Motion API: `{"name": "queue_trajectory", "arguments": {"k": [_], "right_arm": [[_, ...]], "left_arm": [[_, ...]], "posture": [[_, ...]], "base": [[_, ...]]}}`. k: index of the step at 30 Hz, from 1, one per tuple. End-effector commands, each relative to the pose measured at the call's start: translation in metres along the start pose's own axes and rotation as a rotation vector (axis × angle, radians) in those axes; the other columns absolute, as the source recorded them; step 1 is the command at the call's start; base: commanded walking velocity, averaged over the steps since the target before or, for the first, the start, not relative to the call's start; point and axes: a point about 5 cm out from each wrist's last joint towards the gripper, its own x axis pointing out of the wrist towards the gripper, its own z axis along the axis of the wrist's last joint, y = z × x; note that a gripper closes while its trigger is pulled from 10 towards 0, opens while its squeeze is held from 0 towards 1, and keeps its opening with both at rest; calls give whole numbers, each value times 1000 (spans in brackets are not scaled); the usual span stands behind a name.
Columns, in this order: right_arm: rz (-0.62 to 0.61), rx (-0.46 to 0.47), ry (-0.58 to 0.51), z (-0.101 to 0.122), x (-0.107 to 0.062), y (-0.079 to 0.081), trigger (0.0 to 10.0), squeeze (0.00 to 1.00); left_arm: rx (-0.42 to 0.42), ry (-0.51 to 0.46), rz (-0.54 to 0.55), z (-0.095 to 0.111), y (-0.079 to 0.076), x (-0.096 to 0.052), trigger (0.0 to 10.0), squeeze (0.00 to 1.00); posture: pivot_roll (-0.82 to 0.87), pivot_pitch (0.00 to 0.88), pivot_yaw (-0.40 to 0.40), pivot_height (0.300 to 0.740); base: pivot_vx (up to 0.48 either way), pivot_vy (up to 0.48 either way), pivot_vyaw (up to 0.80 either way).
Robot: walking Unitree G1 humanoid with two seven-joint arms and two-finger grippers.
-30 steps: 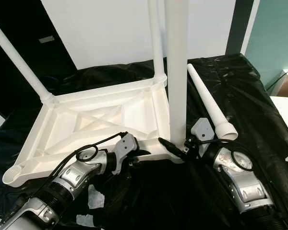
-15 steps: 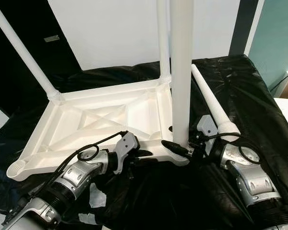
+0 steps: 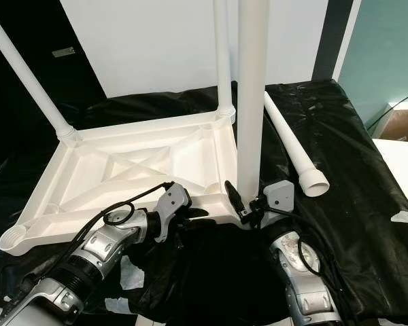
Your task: Building children table
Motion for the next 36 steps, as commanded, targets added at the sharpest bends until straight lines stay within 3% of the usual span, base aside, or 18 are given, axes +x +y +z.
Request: {"name": "queue_trajectory", "arguments": {"k": [1, 2, 3, 4, 5, 6, 7, 8, 10, 11, 12, 13, 18, 25, 26, 27, 28, 36], "right_arm": [[-70, 40, 32, -4, 4, -10, 196, 0], [-70, 40, 32, -4, 4, -10, 196, 0], [-33, 38, 45, -5, 4, -7, 4863, 0], [-33, 38, 45, -5, 4, -7, 4863, 0], [12, 27, 59, -7, 4, -3, 10000, 0], [54, 22, 64, -8, 3, 1, 10000, 78], [54, 22, 64, -8, 3, 1, 10000, 78], [102, 28, 60, -7, 3, 2, 10000, 1000], [164, 19, 57, -5, 3, 1, 10000, 1000], [266, -28, 52, 0, 5, -5, 10000, 1000], [266, -28, 52, 0, 5, -5, 10000, 1000], [320, -71, 49, 3, 7, -8, 10000, 0], [514, -159, 57, 14, 9, -23, 10000, 0], [605, -223, 91, 22, 14, -39, 10000, 0], [622, -221, 99, 23, 15, -42, 4353, 0], [622, -221, 99, 23, 15, -42, 4353, 0], [675, -200, 132, 22, 12, -47, 0, 0], [718, -165, 188, 17, 3, -51, 0, 0]], "left_arm": [[-9, 71, -148, -15, -18, 5, 10000, 0], [-9, 71, -148, -15, -18, 5, 10000, 0], [-8, 74, -146, -16, -17, 5, 10000, 0], [-8, 74, -146, -16, -17, 5, 10000, 0], [-8, 75, -143, -16, -17, 5, 10000, 0], [-8, 75, -140, -16, -16, 5, 10000, 0], [-8, 75, -140, -16, -16, 5, 10000, 0], [-8, 75, -138, -16, -16, 5, 10000, 0], [-8, 75, -136, -16, -16, 5, 10000, 0], [-9, 75, -135, -17, -16, 6, 10000, 0], [-9, 75, -135, -17, -16, 6, 10000, 0], [-10, 76, -135, -17, -16, 6, 10000, 0], [-7, 75, -138, -17, -17, 8, 10000, 0], [-4, 73, -134, -16, -16, 9, 10000, 0], [-5, 73, -134, -16, -17, 9, 10000, 0], [-5, 73, -134, -16, -17, 9, 10000, 0], [-7, 74, -135, -17, -18, 9, 10000, 0], [-7, 76, -137, -18, -18, 8, 10000, 0]], "posture": [[-80, 0, 133, 740], [-80, 0, 133, 740], [-79, 0, 133, 740], [-79, 0, 133, 740], [-79, 0, 130, 740], [-79, 0, 130, 740], [-79, 0, 130, 740], [-80, 0, 128, 740], [-83, 0, 127, 740], [-90, 0, 126, 740], [-90, 0, 126, 740], [-91, 0, 126, 740], [-94, 0, 121, 740], [-88, 0, 114, 740], [-88, 0, 114, 740], [-88, 0, 114, 740], [-88, 0, 114, 740], [-86, 0, 119, 740]], "base": [[0, 0, 0], [0, 0, 0], [0, 0, 0], [0, 0, 0], [0, 0, 0], [0, 0, 0], [0, 0, 0], [0, 0, 0], [0, 0, 0], [0, 0, 0], [0, 0, 0], [0, 0, 0], [0, 0, 0], [0, 0, 0], [0, 0, 0], [0, 0, 0], [0, 0, 0], [0, 0, 0]]}}
